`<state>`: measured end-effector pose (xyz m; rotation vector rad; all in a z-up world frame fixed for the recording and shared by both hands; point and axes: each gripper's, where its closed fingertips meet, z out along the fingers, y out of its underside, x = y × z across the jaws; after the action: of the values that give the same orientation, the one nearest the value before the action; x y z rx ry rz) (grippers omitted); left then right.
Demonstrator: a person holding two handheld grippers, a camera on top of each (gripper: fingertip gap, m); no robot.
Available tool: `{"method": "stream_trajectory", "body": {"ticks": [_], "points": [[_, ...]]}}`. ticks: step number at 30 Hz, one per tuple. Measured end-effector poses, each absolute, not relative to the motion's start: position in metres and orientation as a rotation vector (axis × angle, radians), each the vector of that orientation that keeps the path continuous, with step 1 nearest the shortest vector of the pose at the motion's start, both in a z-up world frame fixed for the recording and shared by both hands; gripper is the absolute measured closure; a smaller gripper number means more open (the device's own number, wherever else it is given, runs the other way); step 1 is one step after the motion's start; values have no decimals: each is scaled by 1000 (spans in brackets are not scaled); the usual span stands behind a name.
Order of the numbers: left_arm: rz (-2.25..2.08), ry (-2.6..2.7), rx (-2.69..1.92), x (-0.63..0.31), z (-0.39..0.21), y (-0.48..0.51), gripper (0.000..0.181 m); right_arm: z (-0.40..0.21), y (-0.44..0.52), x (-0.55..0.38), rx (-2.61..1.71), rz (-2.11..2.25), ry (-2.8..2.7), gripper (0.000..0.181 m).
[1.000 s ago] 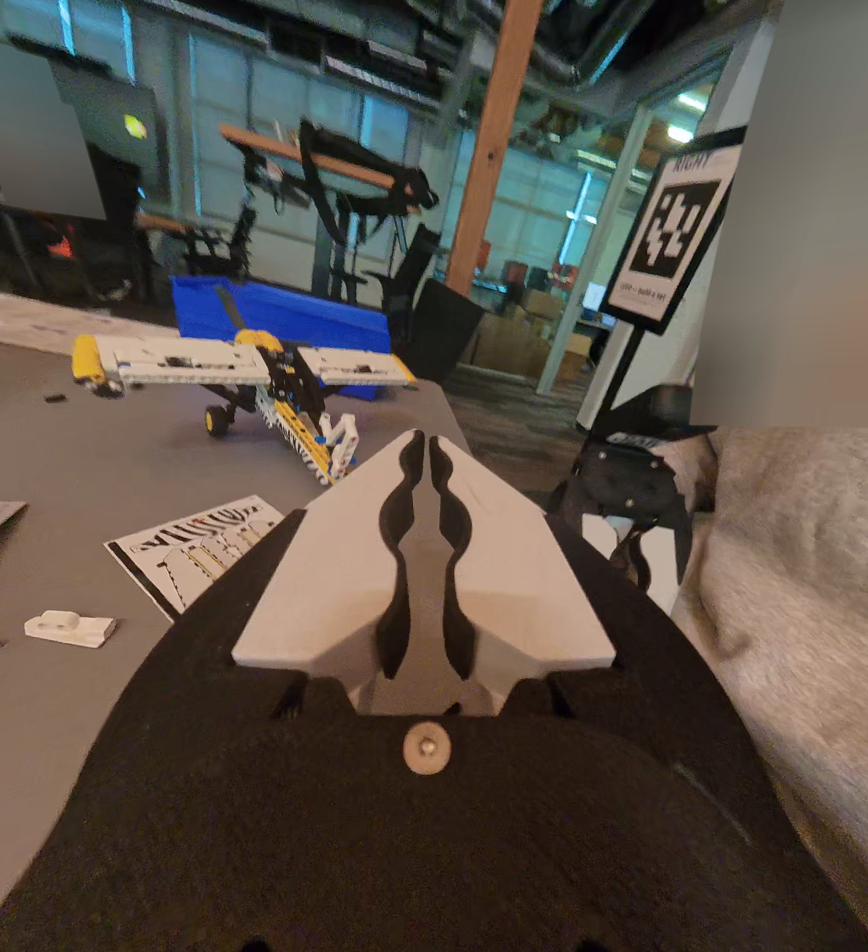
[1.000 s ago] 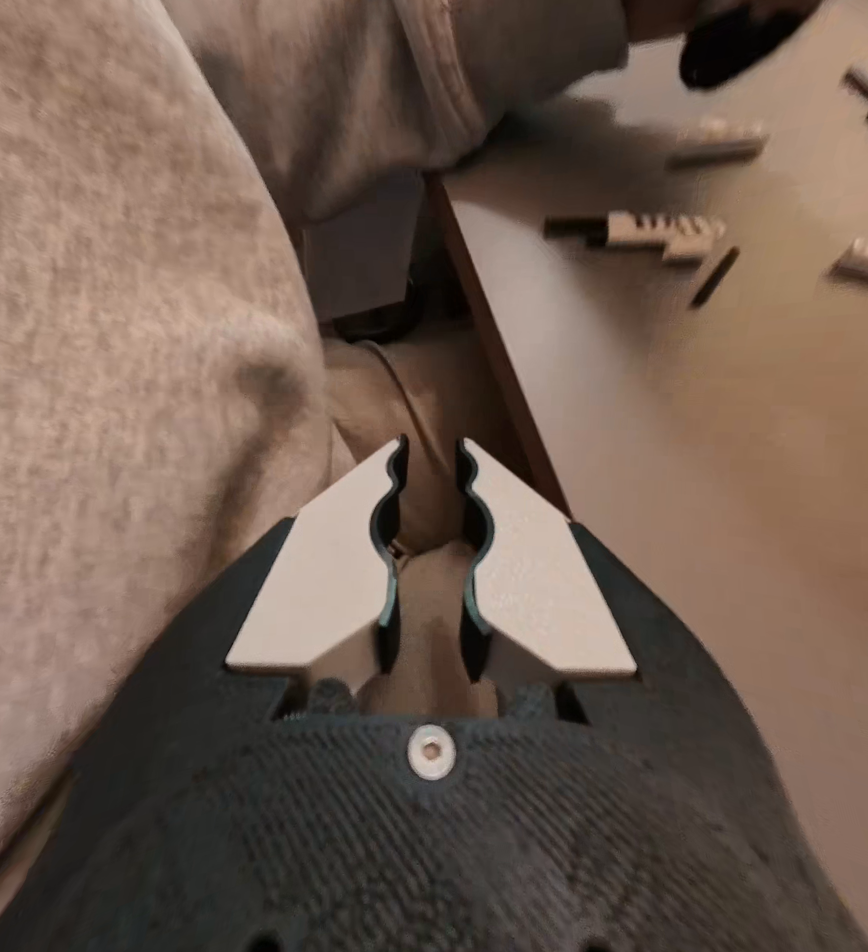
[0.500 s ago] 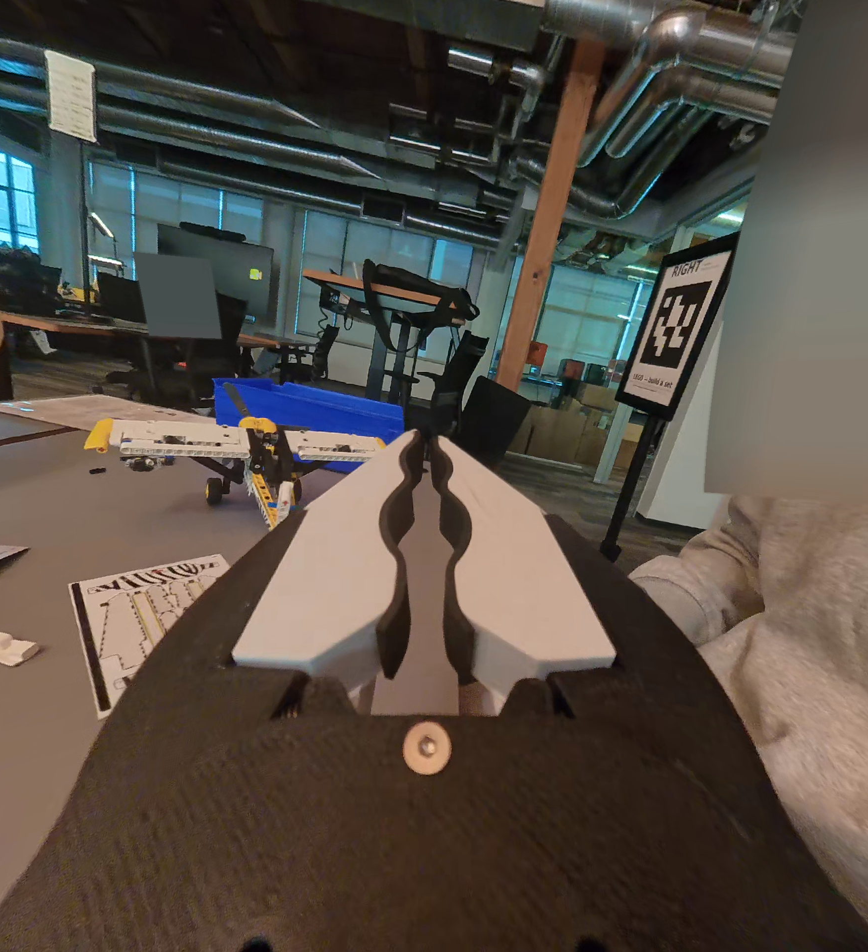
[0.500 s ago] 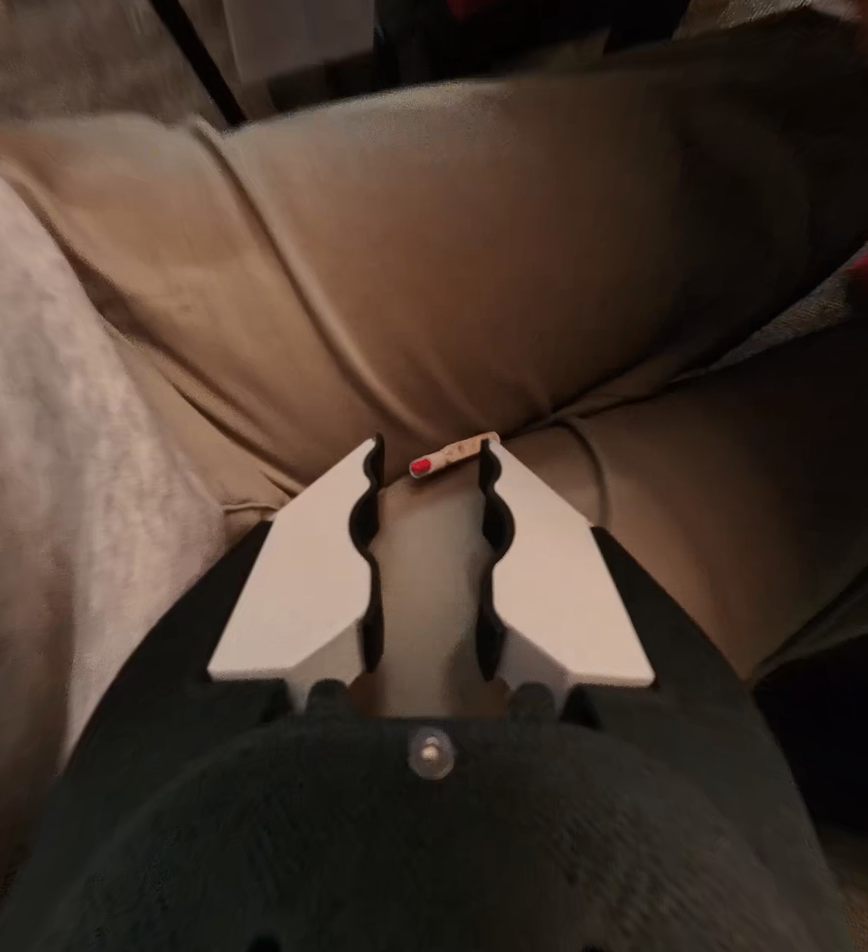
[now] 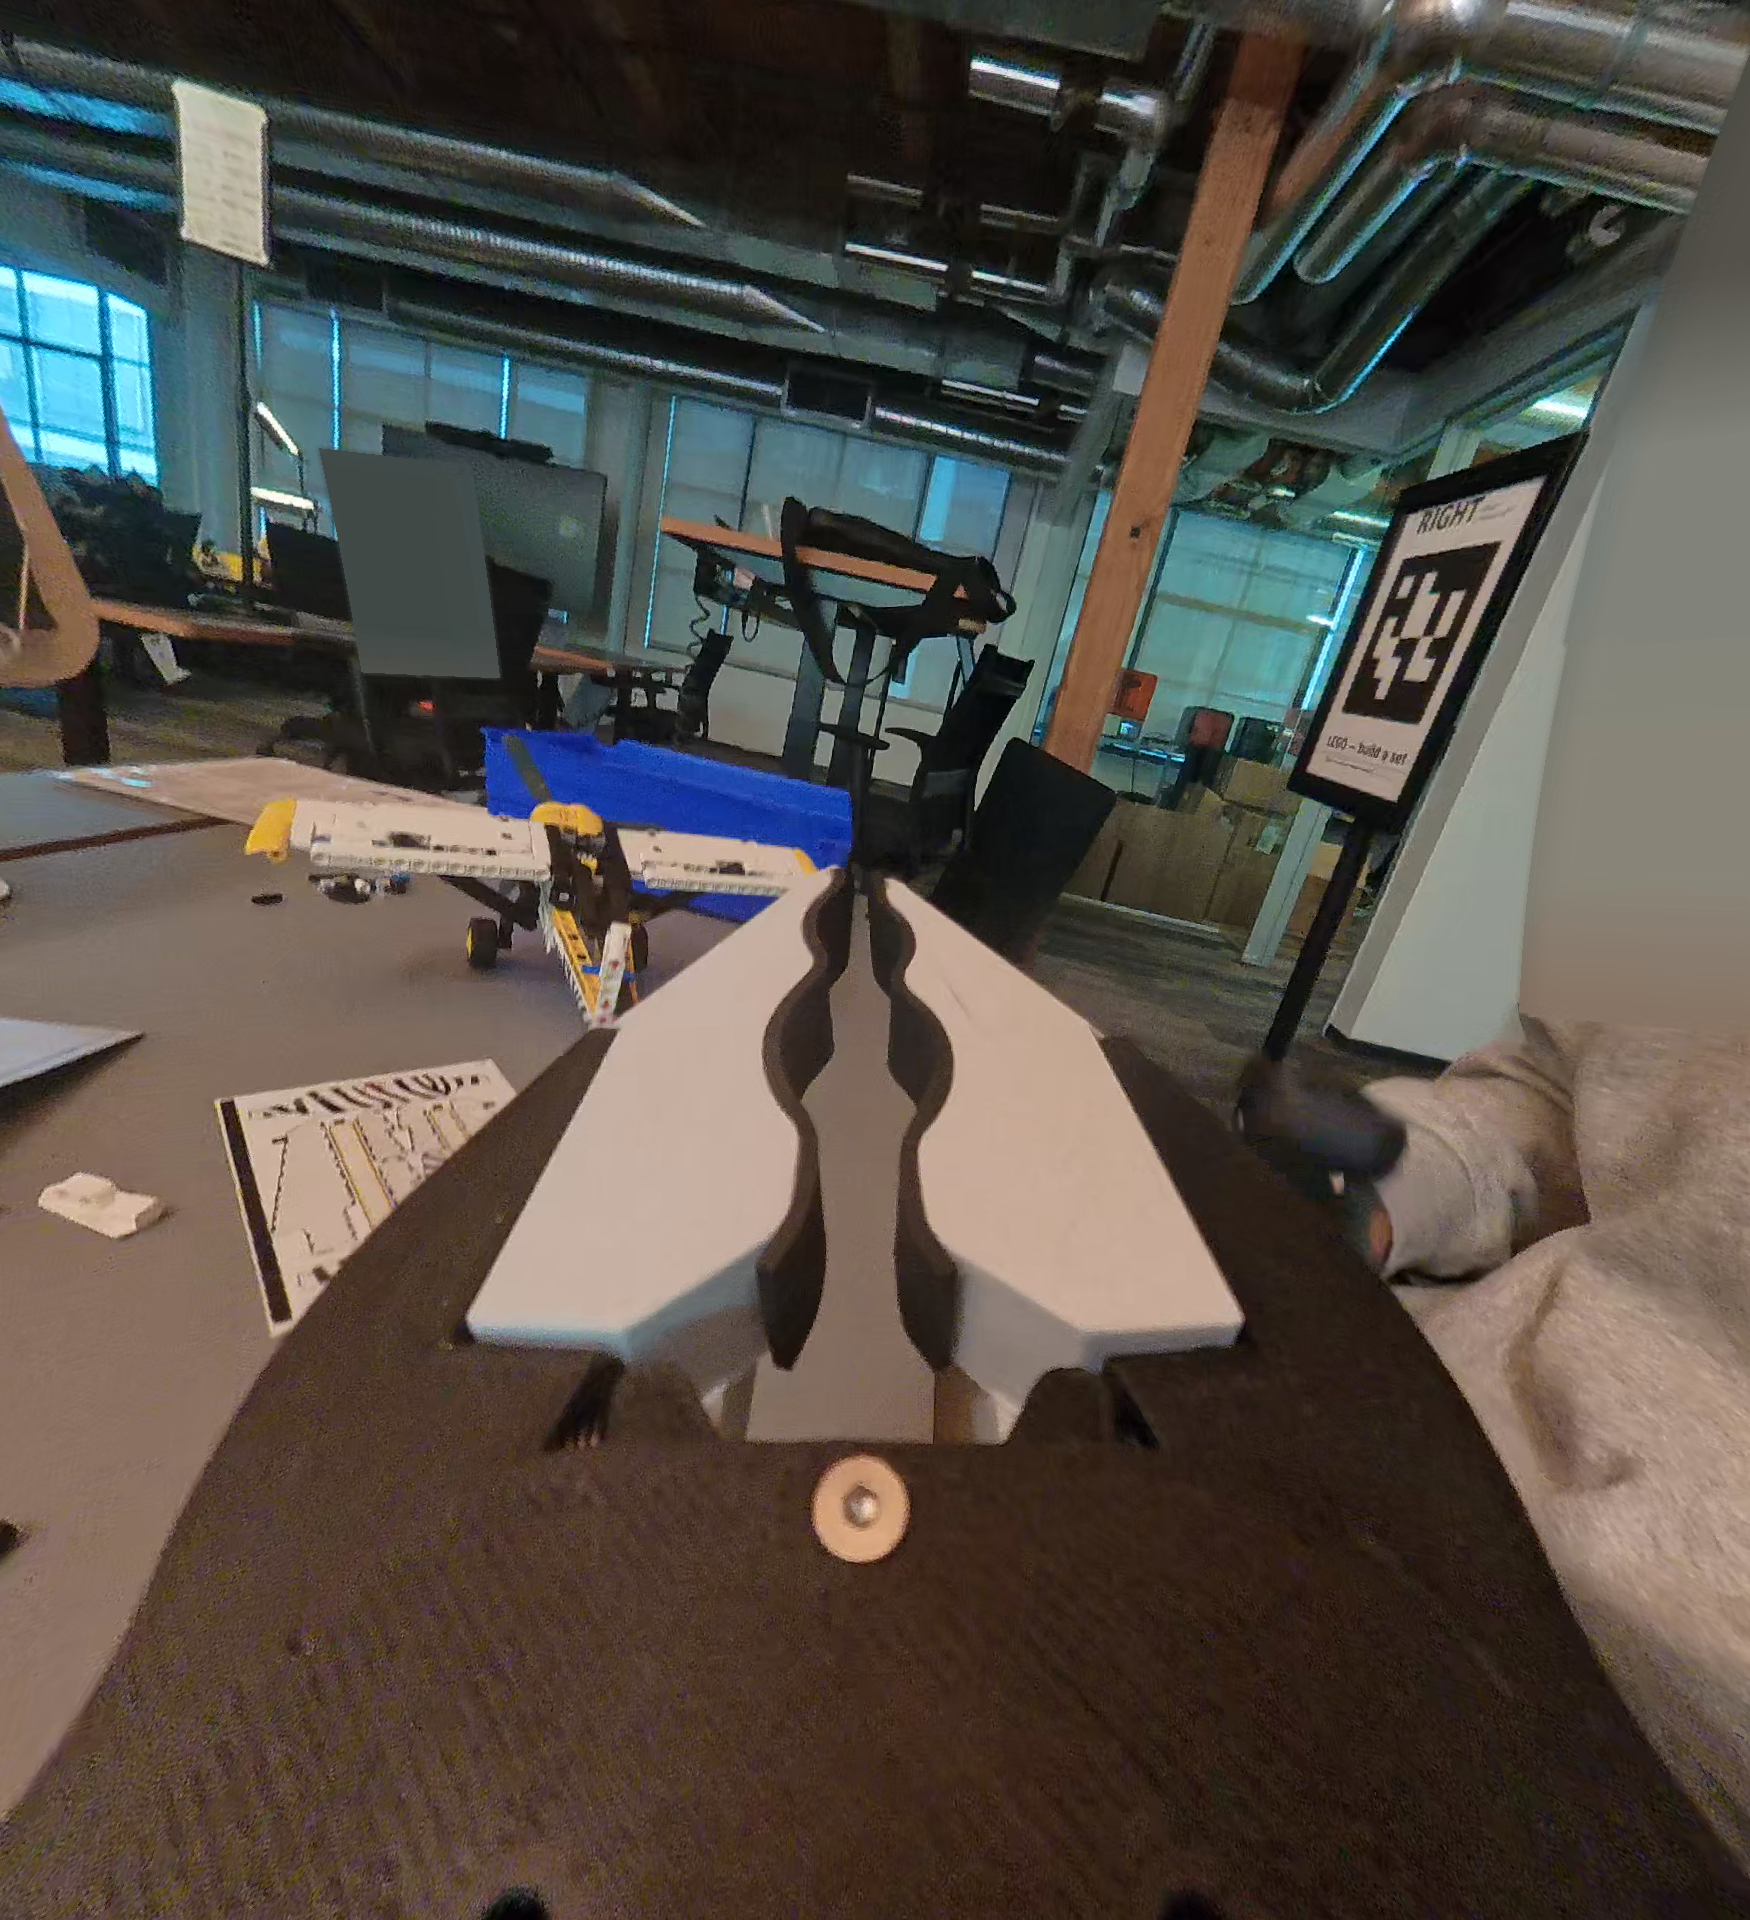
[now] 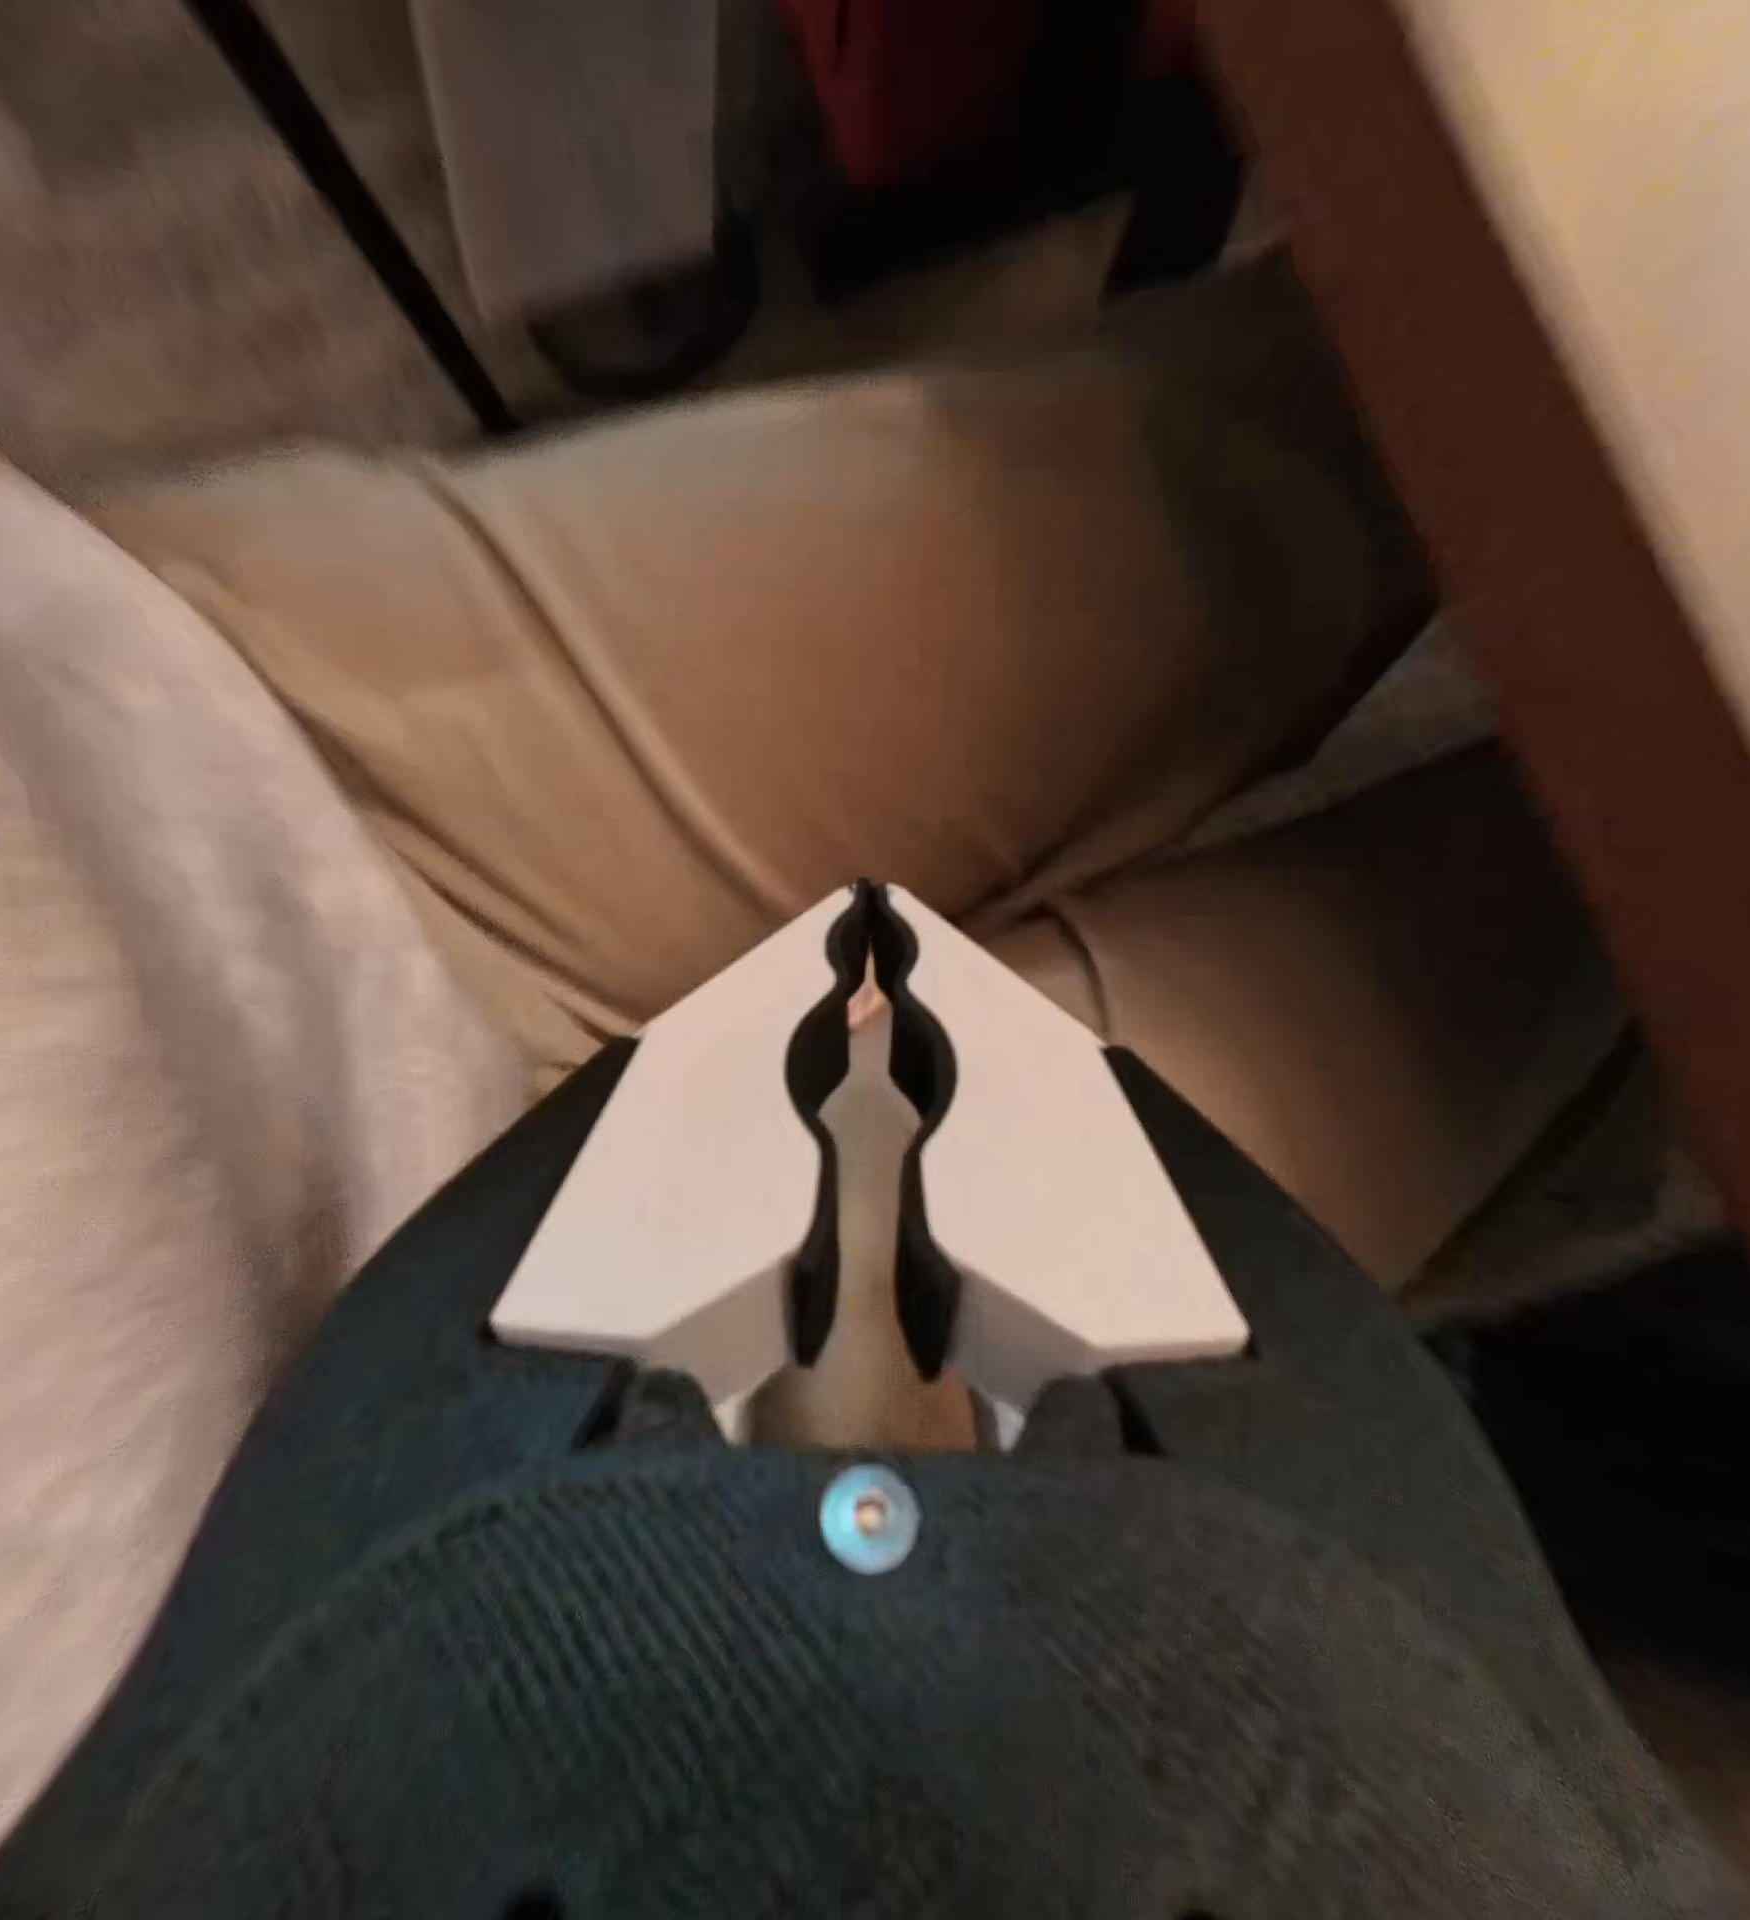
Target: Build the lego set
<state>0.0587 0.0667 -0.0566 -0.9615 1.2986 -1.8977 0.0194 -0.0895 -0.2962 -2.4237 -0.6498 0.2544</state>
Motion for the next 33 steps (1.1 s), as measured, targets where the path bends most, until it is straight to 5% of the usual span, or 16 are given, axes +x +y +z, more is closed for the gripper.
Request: {"method": "stream_trajectory", "body": {"ticks": [6, 14, 22, 33], "points": [[-1924, 1397, -1040, 74, -89, 59, 178, -261, -88, 42, -2357, 575, -341, 181], [-1925, 1367, -1027, 77, -101, 65, 180, -354, -111, 13, -2697, 322, -766, 152], [-1946, 1333, -1024, 74, -99, 70, 180, -377, -110, 22, -2806, 95, -986, 168], [-1955, 1404, -1040, 76, -101, 60, 173, -250, -84, 24, -2233, 797, -252, 169]]}}
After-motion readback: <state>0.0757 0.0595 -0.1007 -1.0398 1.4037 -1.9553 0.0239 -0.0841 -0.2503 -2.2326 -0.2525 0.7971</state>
